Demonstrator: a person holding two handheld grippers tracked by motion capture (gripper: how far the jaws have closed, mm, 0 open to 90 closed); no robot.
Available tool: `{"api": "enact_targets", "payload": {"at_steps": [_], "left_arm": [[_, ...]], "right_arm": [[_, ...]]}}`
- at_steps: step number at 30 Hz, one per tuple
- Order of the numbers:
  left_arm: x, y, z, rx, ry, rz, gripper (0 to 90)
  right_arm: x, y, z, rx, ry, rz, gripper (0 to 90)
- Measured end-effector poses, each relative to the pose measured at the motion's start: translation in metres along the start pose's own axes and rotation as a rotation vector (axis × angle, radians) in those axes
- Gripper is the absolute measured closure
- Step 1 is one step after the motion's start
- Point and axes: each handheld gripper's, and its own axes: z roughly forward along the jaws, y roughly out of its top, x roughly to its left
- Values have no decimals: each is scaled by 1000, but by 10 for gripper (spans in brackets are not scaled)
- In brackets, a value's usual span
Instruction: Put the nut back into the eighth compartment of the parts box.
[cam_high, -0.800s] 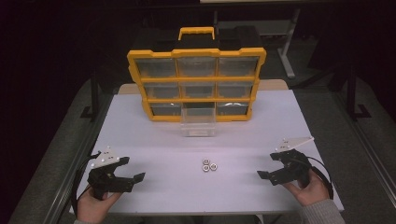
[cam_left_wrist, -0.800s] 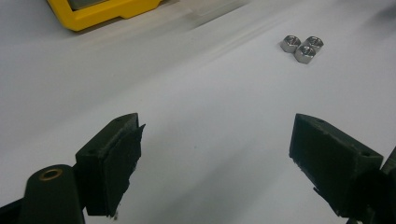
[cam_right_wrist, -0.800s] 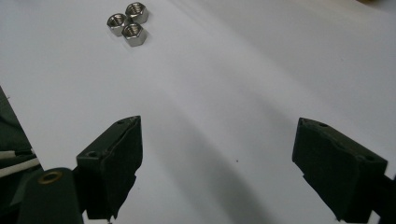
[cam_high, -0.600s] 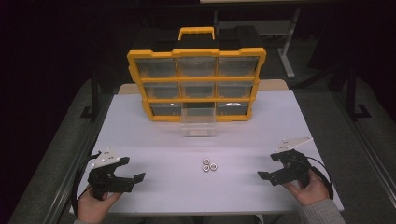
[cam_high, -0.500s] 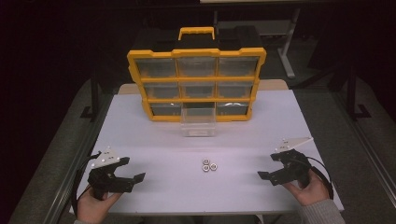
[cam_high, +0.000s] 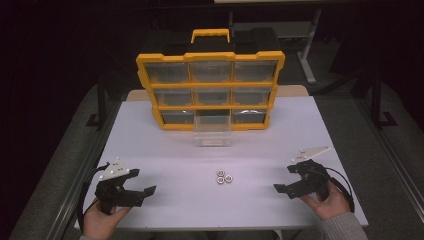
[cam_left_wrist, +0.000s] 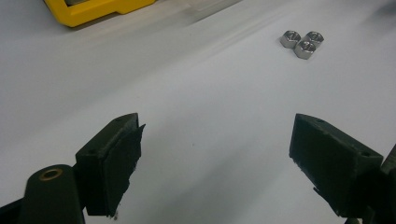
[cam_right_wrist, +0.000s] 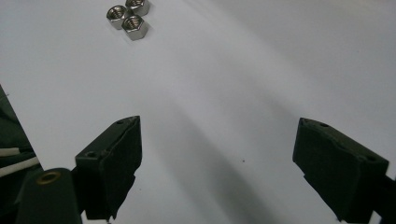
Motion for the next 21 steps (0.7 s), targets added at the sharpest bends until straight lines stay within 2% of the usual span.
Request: {"api": "enact_targets", "payload": {"at_steps": [2,6,7,9,12,13,15,16,18,20,21], "left_arm": [[1,0,0,1,0,14,162],[0,0,1,-3,-1,-6,163],[1,1,0,-3,-1,4,162],[0,1,0,-10,-4,-9,162],[1,2,-2,-14,-2,2,163],[1,2,-2,-13,-2,-8,162],[1,2,-2,-10,2,4,162],[1,2,-2,-9,3,4,163],[0,2,-2,-8,1,-8,163],[0,2,-1,-7,-1,-1,163],[1,2,-1,2,2,22,162]], "right_arm": [[0,1,1,-1,2,1,146],[1,4,2,2,3,-7,145],[2,6,2,6,6,-9,145],[2,10,2,6,8,-21,145],[5,14,2,6,7,-22,146],[6,16,3,8,12,-22,145],[6,19,5,15,22,-25,145],[7,22,7,9,55,-16,151],[9,24,8,6,68,-23,159],[14,29,11,11,73,-37,166],[15,30,12,18,73,-46,166]]}}
